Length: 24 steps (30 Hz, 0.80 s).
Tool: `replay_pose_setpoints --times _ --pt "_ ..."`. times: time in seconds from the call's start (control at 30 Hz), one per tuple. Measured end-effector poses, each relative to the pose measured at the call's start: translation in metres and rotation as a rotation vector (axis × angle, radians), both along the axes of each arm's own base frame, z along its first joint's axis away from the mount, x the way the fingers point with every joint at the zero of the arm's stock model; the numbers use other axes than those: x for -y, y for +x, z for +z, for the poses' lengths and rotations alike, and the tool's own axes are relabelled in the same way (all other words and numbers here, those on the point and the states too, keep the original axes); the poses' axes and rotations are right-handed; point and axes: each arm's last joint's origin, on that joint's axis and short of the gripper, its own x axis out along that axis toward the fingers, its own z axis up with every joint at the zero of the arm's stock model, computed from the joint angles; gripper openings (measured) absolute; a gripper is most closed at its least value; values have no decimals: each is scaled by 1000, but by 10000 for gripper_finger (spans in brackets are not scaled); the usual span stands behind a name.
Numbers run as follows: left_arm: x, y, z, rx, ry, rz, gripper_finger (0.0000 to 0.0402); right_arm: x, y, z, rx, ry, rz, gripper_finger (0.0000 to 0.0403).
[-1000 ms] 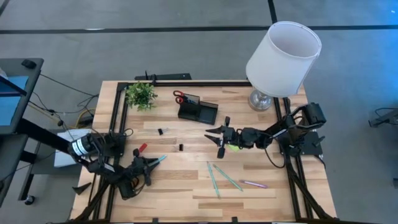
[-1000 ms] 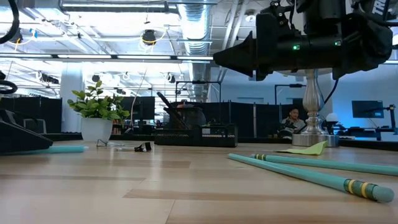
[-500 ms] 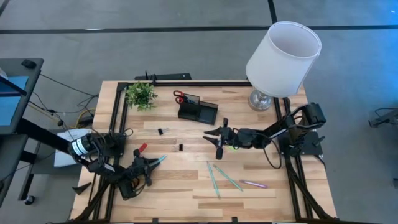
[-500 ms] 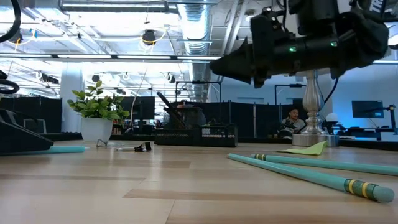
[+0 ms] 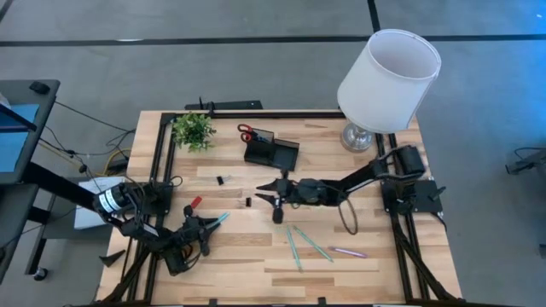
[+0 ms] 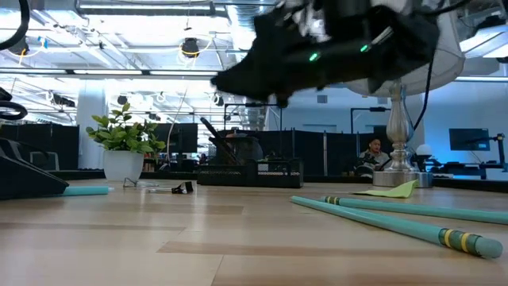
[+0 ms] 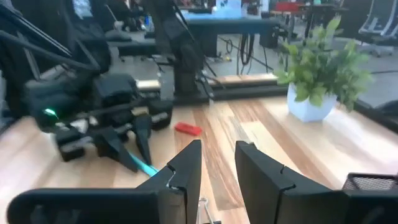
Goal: Pick and place office supplies into organizer
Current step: Put the blue pen into the desk organizer
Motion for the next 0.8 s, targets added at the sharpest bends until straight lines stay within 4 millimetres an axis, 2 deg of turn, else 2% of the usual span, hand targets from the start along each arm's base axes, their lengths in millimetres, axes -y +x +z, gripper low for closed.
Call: replay_pose_setpoints --times 0.13,0.23,0.3,0.43,0.6,0.8 --pt "1 0 1 -25 2 8 88 6 23 -15 -9 1 -23 93" --pt "0 1 1 -23 -1 15 70 10 39 -23 -9 9 -21 93" --pt "-1 2 1 -22 -3 22 57 12 49 -25 2 20 35 93" --pt "-1 2 1 -22 -4 23 55 13 66 -27 12 50 226 93" --pt "0 2 1 -23 -3 21 63 19 77 -33 -54 46 410 93" --pt "3 3 2 -20 0 10 54 29 81 -36 -165 16 458 93"
